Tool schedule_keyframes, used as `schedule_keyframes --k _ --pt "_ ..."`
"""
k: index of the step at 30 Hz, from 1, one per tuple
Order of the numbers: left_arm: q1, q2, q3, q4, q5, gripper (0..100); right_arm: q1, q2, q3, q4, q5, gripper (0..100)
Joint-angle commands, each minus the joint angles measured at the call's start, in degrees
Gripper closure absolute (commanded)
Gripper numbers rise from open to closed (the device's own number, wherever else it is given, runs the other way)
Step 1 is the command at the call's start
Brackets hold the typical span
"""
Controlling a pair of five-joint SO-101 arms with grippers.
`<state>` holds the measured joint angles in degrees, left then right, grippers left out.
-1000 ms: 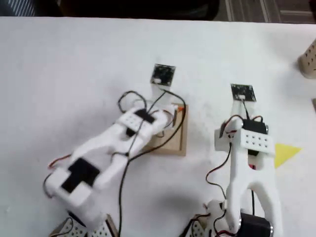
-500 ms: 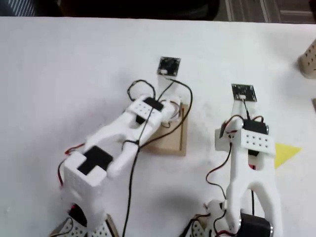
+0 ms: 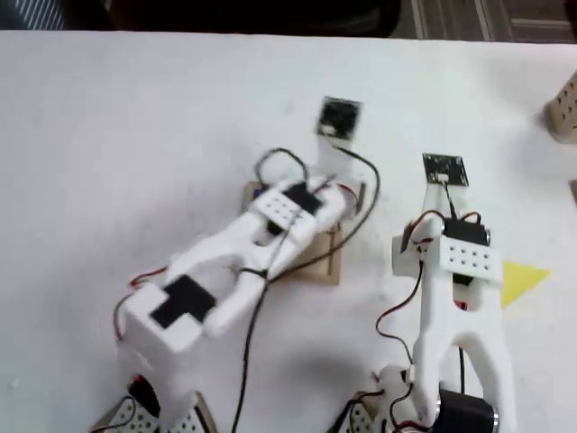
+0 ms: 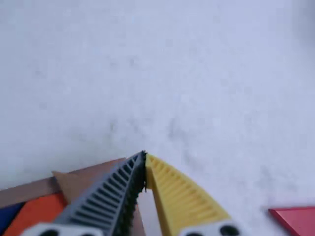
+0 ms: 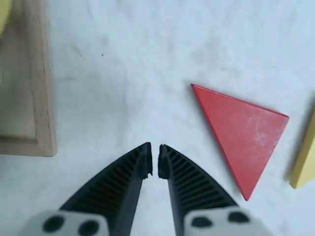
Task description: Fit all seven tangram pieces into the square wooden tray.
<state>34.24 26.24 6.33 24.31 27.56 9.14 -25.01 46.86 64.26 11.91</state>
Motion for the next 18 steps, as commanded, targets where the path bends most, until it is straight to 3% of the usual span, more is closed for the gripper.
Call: schedule_keyframes --k 1,11,18 --pt "0.6 2.7 -7.9 3.7 0.5 98 0.5 -2.4 -0.3 -0.8 0.7 97.5" --pt "0.6 2.9 -5.4 9.4 0.9 98 0.5 -2.3 -0.1 -1.7 0.7 97.5" --pt "0.8 -4.4 2.5 11.7 0.9 98 0.5 -2.3 0.4 -2.6 0.7 97.5"
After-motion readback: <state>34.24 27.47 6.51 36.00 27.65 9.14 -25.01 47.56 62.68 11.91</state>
